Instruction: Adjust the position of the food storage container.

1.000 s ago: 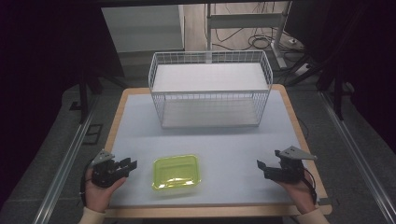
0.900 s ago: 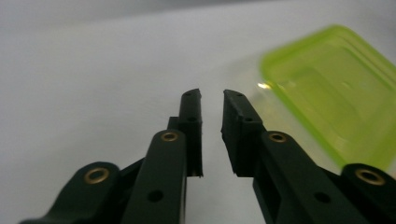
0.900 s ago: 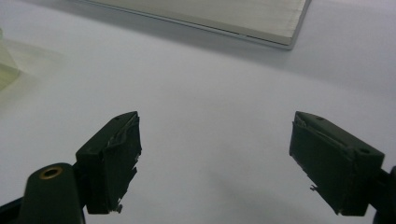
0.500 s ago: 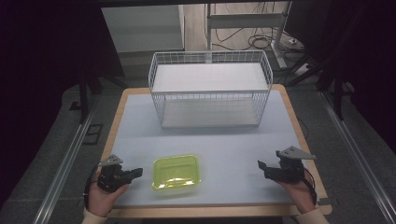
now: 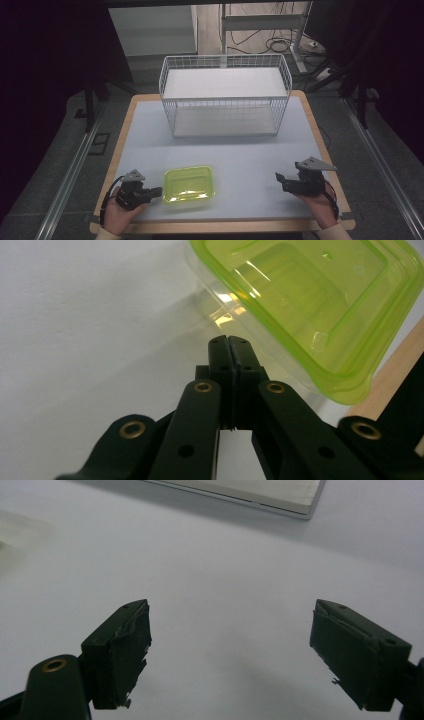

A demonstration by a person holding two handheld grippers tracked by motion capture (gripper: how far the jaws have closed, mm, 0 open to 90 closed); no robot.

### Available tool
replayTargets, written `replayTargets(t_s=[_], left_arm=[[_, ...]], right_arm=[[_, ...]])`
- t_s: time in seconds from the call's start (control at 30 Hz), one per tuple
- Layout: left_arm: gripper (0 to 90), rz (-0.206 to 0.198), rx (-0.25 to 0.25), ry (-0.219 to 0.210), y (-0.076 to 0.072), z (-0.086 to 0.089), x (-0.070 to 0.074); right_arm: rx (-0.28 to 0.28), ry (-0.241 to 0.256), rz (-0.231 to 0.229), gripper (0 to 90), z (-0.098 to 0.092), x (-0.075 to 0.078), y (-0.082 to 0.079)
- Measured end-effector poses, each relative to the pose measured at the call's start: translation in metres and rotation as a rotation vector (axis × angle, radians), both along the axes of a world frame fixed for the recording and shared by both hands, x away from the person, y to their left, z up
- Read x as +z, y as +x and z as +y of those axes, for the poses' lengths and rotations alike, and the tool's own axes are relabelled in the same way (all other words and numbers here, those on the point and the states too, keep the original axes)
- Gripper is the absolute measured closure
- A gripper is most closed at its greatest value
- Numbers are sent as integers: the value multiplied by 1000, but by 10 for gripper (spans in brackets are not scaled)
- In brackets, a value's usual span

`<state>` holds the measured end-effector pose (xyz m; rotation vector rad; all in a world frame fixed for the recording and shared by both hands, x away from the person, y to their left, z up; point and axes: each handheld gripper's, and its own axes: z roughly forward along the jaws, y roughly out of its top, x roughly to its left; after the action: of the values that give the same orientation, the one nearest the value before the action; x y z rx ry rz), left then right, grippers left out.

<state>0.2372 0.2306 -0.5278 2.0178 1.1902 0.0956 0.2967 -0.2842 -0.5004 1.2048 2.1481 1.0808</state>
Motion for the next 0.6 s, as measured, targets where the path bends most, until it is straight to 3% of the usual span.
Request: replayTargets(t_s=[0.2, 0.6], left_arm=[[900, 11, -12, 16, 5, -7, -2], [900, 16, -34, 26, 14, -22, -2]], right_arm=[[0, 21, 10, 170, 1, 1, 0], [-1, 18, 1, 171, 0, 2, 0]])
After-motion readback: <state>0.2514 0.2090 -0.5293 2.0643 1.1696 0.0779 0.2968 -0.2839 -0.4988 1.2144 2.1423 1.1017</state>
